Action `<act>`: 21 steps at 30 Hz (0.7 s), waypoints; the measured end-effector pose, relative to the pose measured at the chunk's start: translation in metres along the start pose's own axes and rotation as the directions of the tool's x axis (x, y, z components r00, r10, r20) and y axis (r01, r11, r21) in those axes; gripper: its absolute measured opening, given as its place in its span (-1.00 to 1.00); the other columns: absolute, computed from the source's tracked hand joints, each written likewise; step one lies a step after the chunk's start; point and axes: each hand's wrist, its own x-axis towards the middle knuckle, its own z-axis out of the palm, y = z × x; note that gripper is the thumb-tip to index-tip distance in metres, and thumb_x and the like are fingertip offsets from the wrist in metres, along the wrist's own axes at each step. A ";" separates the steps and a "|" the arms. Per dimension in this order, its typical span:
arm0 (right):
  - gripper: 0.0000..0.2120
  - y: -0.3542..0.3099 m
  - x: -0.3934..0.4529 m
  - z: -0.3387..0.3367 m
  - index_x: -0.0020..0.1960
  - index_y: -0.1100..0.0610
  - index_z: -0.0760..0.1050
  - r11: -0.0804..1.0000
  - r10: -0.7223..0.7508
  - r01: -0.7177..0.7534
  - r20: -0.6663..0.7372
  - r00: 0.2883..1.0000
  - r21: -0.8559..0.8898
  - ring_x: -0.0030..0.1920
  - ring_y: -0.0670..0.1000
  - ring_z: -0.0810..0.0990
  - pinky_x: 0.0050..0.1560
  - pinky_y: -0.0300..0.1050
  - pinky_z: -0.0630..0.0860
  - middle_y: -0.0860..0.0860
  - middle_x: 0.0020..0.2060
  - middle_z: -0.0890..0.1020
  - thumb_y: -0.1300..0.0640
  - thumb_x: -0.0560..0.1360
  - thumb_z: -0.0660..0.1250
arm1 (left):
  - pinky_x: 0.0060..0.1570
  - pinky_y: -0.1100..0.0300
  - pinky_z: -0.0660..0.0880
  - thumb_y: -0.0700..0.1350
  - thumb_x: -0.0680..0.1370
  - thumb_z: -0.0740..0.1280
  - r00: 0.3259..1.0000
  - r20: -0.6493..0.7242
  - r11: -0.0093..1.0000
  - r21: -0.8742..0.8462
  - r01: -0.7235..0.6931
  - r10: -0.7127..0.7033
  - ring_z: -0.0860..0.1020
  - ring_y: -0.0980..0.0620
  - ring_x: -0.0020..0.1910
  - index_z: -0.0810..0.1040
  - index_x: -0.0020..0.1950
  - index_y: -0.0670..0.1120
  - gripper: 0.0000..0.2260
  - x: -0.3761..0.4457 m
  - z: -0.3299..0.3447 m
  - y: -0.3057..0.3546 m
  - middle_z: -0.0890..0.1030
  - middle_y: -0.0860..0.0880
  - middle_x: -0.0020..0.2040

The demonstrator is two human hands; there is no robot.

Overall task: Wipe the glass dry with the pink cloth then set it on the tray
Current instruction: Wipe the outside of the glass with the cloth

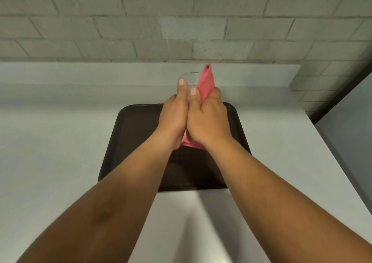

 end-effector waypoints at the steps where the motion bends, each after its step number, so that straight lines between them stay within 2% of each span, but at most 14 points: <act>1: -0.48 -0.001 0.005 -0.003 0.30 0.18 0.40 1.000 0.024 -0.024 -0.014 1.000 0.010 -0.04 0.03 0.62 -0.14 -0.20 0.49 0.03 0.01 0.61 -0.25 0.68 0.03 | -0.09 0.10 0.66 0.38 0.72 0.03 1.000 0.028 1.000 -0.028 0.010 -0.009 0.76 0.03 -0.14 0.67 -0.15 0.01 -0.38 -0.001 0.000 -0.002 0.75 0.00 -0.24; 2: -0.43 -0.001 0.010 -0.007 0.26 0.18 0.45 0.996 0.075 -0.074 -0.020 0.997 0.049 -0.06 0.02 0.64 -0.14 -0.19 0.51 0.03 -0.03 0.63 -0.28 0.67 0.00 | -0.13 0.11 0.68 0.38 0.72 0.04 0.999 0.052 0.999 -0.046 0.015 -0.013 0.77 0.06 -0.17 0.68 -0.15 -0.01 -0.37 -0.001 0.000 -0.003 0.76 0.02 -0.26; 4: -0.33 0.003 0.019 -0.014 0.13 0.17 0.59 0.957 0.210 -0.212 0.032 0.977 0.199 -0.05 0.11 0.71 0.04 0.06 0.63 0.13 -0.07 0.71 -0.32 0.66 -0.07 | -0.23 0.11 0.68 0.38 0.71 0.05 0.994 0.104 0.994 -0.107 0.036 -0.025 0.72 0.03 -0.32 0.67 -0.10 -0.18 -0.29 -0.005 0.002 -0.004 0.71 -0.03 -0.33; 6: -0.31 0.006 0.018 -0.020 -0.03 0.14 0.63 0.876 0.317 -0.338 0.119 0.941 0.343 -0.10 0.13 0.74 0.13 0.19 0.65 0.13 -0.16 0.74 -0.33 0.66 -0.08 | -0.38 0.22 0.61 0.39 0.71 0.06 0.991 0.118 0.984 -0.160 0.079 -0.061 0.65 0.05 -0.47 0.62 -0.09 -0.21 -0.29 -0.008 0.004 -0.005 0.68 -0.06 -0.40; 7: -0.32 0.008 0.015 -0.020 -0.02 0.11 0.64 0.860 0.340 -0.367 0.137 0.930 0.353 -0.08 0.14 0.75 0.15 0.21 0.64 0.12 -0.13 0.75 -0.34 0.65 -0.08 | -0.37 0.23 0.61 0.39 0.70 0.06 0.992 0.103 0.981 -0.170 0.094 -0.077 0.65 0.04 -0.45 0.60 -0.10 -0.19 -0.31 -0.009 0.005 -0.007 0.68 -0.07 -0.39; 8: -0.31 0.009 0.012 -0.018 0.06 0.10 0.63 0.879 0.340 -0.367 0.140 0.930 0.305 0.00 0.15 0.74 0.19 0.21 0.62 0.12 -0.05 0.75 -0.36 0.63 -0.09 | -0.30 0.17 0.64 0.41 0.70 0.07 0.993 0.071 0.981 -0.167 0.102 -0.091 0.66 0.00 -0.39 0.59 -0.11 -0.17 -0.32 -0.009 0.006 -0.007 0.69 -0.08 -0.34; 10: -0.34 0.012 -0.002 -0.010 0.30 0.13 0.53 0.951 0.262 -0.277 0.113 0.958 0.139 0.15 0.15 0.68 0.23 0.13 0.57 0.14 0.16 0.69 -0.34 0.63 -0.07 | -0.10 -0.07 0.68 0.41 0.69 0.06 0.994 0.005 0.987 -0.119 0.110 -0.111 0.65 -0.05 -0.28 0.57 -0.19 -0.15 -0.31 -0.004 0.007 -0.008 0.66 -0.11 -0.27; 12: -0.45 0.014 -0.014 -0.002 0.40 0.15 0.37 0.987 0.142 -0.148 0.093 0.985 0.061 0.12 0.07 0.62 0.08 -0.05 0.52 0.11 0.21 0.63 -0.25 0.68 0.01 | -0.14 -0.04 0.60 0.40 0.70 0.05 0.994 -0.029 0.991 -0.081 0.104 -0.106 0.61 0.04 -0.37 0.55 -0.39 -0.08 -0.28 0.000 0.006 -0.006 0.59 -0.07 -0.39; 14: -0.52 0.012 -0.015 0.000 0.36 0.14 0.34 0.996 0.087 -0.089 0.082 0.993 0.028 0.04 0.02 0.61 -0.08 -0.14 0.46 0.07 0.13 0.60 -0.22 0.69 0.04 | -0.19 0.04 0.53 0.39 0.71 0.04 0.997 -0.012 0.995 -0.065 0.076 -0.077 0.57 0.15 -0.47 0.51 -0.55 0.04 -0.25 0.001 0.005 -0.008 0.54 0.08 -0.52; 15: -0.55 0.011 -0.010 -0.001 0.30 0.12 0.35 0.996 0.085 -0.087 0.071 0.994 0.017 -0.01 0.01 0.61 -0.15 -0.17 0.44 0.05 0.07 0.60 -0.23 0.68 0.04 | -0.16 0.05 0.54 0.39 0.71 0.03 0.998 0.010 0.996 -0.065 0.062 -0.061 0.61 0.15 -0.43 0.56 -0.50 0.06 -0.28 0.000 0.006 -0.010 0.58 0.10 -0.51; 17: -0.53 0.006 0.003 -0.007 0.22 0.14 0.38 0.993 0.114 -0.115 0.039 0.993 0.035 -0.09 -0.02 0.60 -0.24 -0.22 0.40 0.01 -0.03 0.60 -0.26 0.68 0.02 | -0.10 0.07 0.62 0.37 0.72 0.03 0.997 0.062 0.995 -0.087 0.052 -0.046 0.76 0.08 -0.25 0.71 -0.27 0.04 -0.34 -0.003 0.006 -0.014 0.75 0.05 -0.34; 19: -0.38 0.001 0.015 -0.013 0.20 0.20 0.50 0.986 0.157 -0.159 0.028 0.987 0.057 -0.04 0.06 0.65 -0.13 -0.09 0.51 0.07 -0.03 0.66 -0.29 0.67 -0.06 | -0.13 0.12 0.68 0.35 0.73 0.03 0.992 0.111 0.983 -0.167 0.071 -0.053 0.82 0.04 -0.15 0.80 -0.17 0.01 -0.32 -0.006 0.004 -0.017 0.83 -0.02 -0.21; 21: -0.34 0.003 0.020 -0.015 0.09 0.15 0.60 0.973 0.194 -0.199 0.060 0.979 0.113 -0.02 0.14 0.70 0.07 0.09 0.61 0.15 -0.03 0.72 -0.30 0.67 -0.09 | -0.22 0.13 0.70 0.35 0.73 0.04 0.991 0.117 0.961 -0.262 0.089 -0.060 0.81 0.02 -0.24 0.81 -0.19 -0.01 -0.30 -0.007 0.002 -0.012 0.82 -0.07 -0.25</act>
